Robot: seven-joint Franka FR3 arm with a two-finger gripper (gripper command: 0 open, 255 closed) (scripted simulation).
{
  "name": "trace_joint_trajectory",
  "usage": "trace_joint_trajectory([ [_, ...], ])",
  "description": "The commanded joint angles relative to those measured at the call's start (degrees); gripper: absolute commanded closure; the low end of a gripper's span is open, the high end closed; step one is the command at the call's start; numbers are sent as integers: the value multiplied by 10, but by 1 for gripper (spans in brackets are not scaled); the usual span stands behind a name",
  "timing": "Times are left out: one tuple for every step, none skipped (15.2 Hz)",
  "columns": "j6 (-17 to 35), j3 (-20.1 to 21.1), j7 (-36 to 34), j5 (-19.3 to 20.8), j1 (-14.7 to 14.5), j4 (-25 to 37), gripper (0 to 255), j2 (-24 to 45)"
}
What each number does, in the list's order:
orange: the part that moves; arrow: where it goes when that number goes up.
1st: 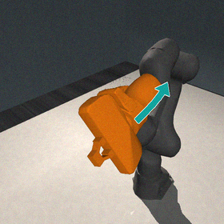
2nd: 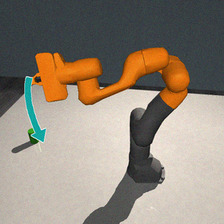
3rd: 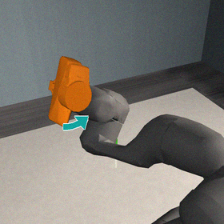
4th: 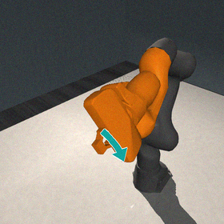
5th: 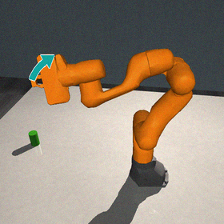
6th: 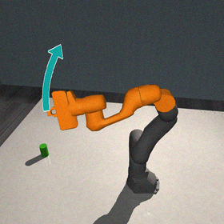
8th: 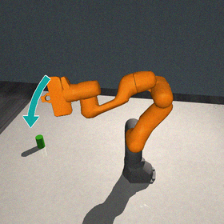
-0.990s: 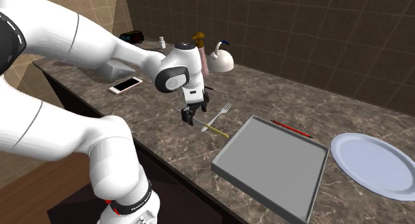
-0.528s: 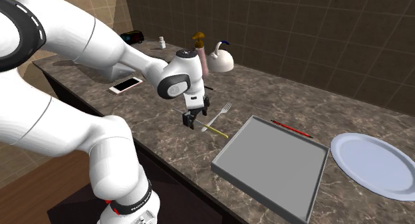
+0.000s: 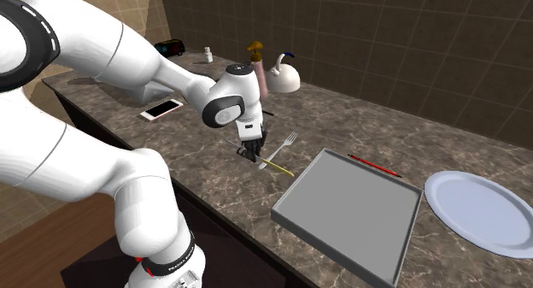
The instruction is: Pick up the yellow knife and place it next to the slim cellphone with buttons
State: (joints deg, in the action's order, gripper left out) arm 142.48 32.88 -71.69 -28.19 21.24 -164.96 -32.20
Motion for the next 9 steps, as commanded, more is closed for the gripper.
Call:
trace_joint_trajectory([
  [0, 0, 0, 0, 0, 0, 255, 0],
  [0, 0, 0, 0, 0, 0, 255, 0],
  [0, 0, 0, 0, 0, 0, 255, 0],
  [0, 0, 0, 0, 0, 0, 255, 0],
  [0, 0, 0, 0, 0, 0, 255, 0],
  [0, 0, 0, 0, 0, 0, 255, 0],
  [0, 0, 0, 0, 0, 0, 255, 0],
  [-12, -3, -1, 2, 0, 3, 255, -9],
  [-23, -6, -1, 4, -1, 6, 255, -17],
])
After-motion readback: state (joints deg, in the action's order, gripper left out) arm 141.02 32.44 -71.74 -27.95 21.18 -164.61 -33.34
